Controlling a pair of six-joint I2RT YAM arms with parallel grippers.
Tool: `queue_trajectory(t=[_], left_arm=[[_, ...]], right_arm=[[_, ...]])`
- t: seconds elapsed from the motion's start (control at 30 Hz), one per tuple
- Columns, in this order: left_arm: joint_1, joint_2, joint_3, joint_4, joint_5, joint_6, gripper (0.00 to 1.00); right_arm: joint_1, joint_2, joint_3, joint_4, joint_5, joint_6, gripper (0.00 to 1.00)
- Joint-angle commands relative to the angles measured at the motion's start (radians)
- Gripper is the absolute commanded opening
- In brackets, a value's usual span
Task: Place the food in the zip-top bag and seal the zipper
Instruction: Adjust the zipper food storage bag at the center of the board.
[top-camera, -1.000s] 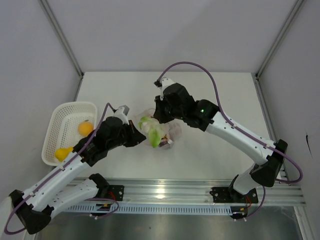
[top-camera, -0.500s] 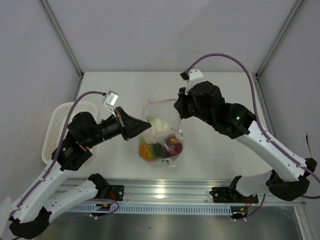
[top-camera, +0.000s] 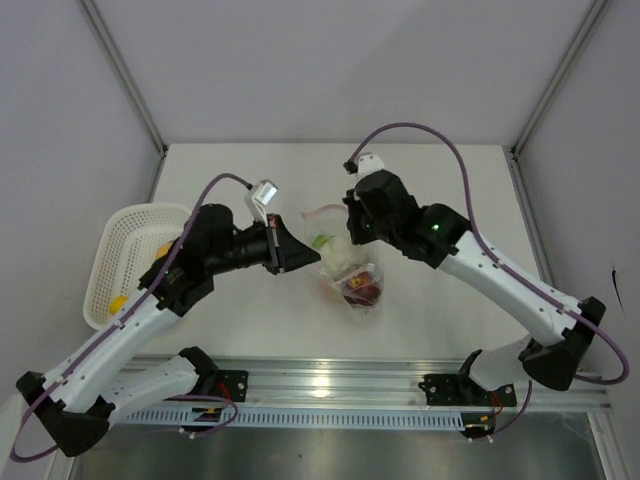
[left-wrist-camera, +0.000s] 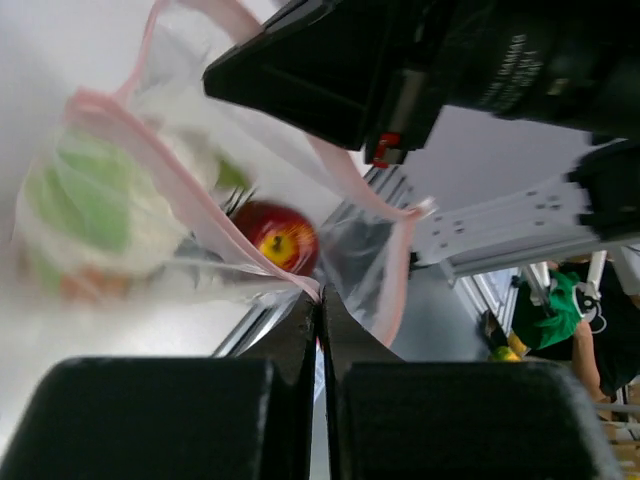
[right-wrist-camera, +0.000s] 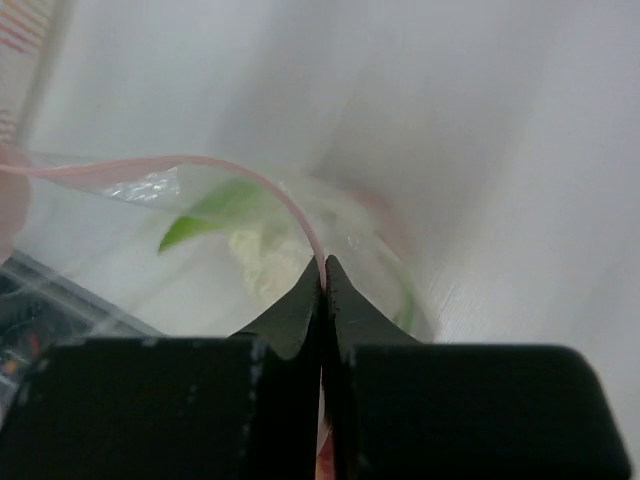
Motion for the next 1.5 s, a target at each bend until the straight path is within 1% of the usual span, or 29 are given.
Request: queue_trajectory(t=[0.0, 0.07, 0.13, 0.2, 0.23, 0.37, 0.4, 0.47, 0.5, 0.57, 0.63, 0.67, 0.7, 0.77, 0.83, 0.9, 0.97, 1.1, 1.2, 1.27, 1.37, 1.4, 1.43, 1.47], left_arm=[[0.001, -0.071, 0.135, 0.091, 0.091, 0.005, 0.01], [0.001, -0.086, 0.113, 0.102, 0.103, -0.018, 0.00], [0.003, -0.103, 0.085, 0.115, 0.088, -0.022, 0.01], [0.004, -0.098, 0.025, 0.067, 0.033, -0.025, 0.00], [0.003, -0.073, 0.013, 0.051, 0.018, -0.025, 0.00], [0.006, 0.012, -0.082, 0.039, 0.016, -0.018, 0.01], [0.006, 0.024, -0.090, 0.045, 0.017, -0.015, 0.01], [0.009, 0.043, -0.095, 0.053, 0.016, -0.010, 0.01], [0.015, 0.043, -0.084, 0.057, 0.031, -0.007, 0.01], [0.016, 0.026, -0.008, 0.059, 0.039, 0.011, 0.01], [0.016, 0.015, 0.086, 0.043, 0.040, 0.041, 0.01], [0.016, 0.008, 0.176, 0.021, 0.037, 0.047, 0.01], [0.016, 0.006, 0.207, 0.005, 0.036, 0.059, 0.01], [0.016, 0.006, 0.282, -0.022, 0.039, 0.064, 0.01], [0.015, -0.003, 0.289, -0.021, 0.046, 0.056, 0.01], [0.015, -0.017, 0.238, 0.005, 0.050, 0.041, 0.01], [0.016, -0.016, 0.177, 0.013, 0.040, 0.030, 0.01], [0.018, 0.026, 0.033, 0.059, 0.045, 0.007, 0.01], [0.021, 0.090, 0.004, 0.040, 0.037, 0.010, 0.01], [0.023, 0.109, -0.013, 0.057, 0.046, 0.011, 0.01], [0.026, 0.084, 0.003, 0.066, 0.034, 0.027, 0.01], [0.027, 0.074, 0.014, 0.057, 0.004, 0.042, 0.01], [0.029, 0.063, 0.025, 0.045, -0.012, 0.053, 0.01], [0.035, 0.038, 0.057, 0.018, -0.025, 0.062, 0.15]], right_arm=[[0.013, -0.135, 0.114, -0.016, 0.038, -0.004, 0.00], [0.024, -0.161, 0.114, -0.013, 0.032, 0.013, 0.00], [0.021, -0.186, 0.062, 0.016, 0.017, 0.016, 0.00], [0.001, -0.184, 0.008, 0.049, 0.001, 0.020, 0.00], [-0.023, -0.163, -0.042, 0.054, -0.028, 0.025, 0.00], [-0.042, -0.097, -0.133, 0.097, -0.063, 0.043, 0.00], [-0.040, -0.088, -0.144, 0.124, -0.074, 0.042, 0.00], [-0.042, -0.059, -0.140, 0.128, -0.085, 0.037, 0.00], [-0.042, -0.049, -0.106, 0.111, -0.080, 0.026, 0.00], [-0.042, -0.048, -0.057, 0.074, -0.059, 0.011, 0.00], [-0.040, -0.057, 0.032, 0.053, -0.043, -0.010, 0.00], [-0.040, -0.069, 0.061, 0.030, -0.031, -0.018, 0.00], [-0.040, -0.074, 0.113, 0.019, -0.026, -0.026, 0.00], [-0.039, -0.086, 0.152, -0.010, -0.019, -0.027, 0.00], [-0.034, -0.114, 0.164, -0.013, -0.022, -0.018, 0.00], [-0.036, -0.147, 0.138, 0.009, -0.037, -0.007, 0.00], [-0.042, -0.157, 0.076, 0.040, -0.040, -0.001, 0.00], [-0.071, -0.117, 0.000, 0.065, -0.052, -0.001, 0.00], [-0.088, -0.074, -0.035, 0.086, -0.069, -0.003, 0.00], [-0.089, -0.057, -0.034, 0.089, -0.066, -0.009, 0.00], [-0.091, -0.063, -0.021, 0.086, -0.057, -0.020, 0.00], [-0.092, -0.065, -0.006, 0.082, -0.054, -0.029, 0.00], [-0.094, -0.066, 0.003, 0.079, -0.049, -0.032, 0.00], [-0.096, -0.069, 0.011, 0.073, -0.043, -0.033, 0.00]])
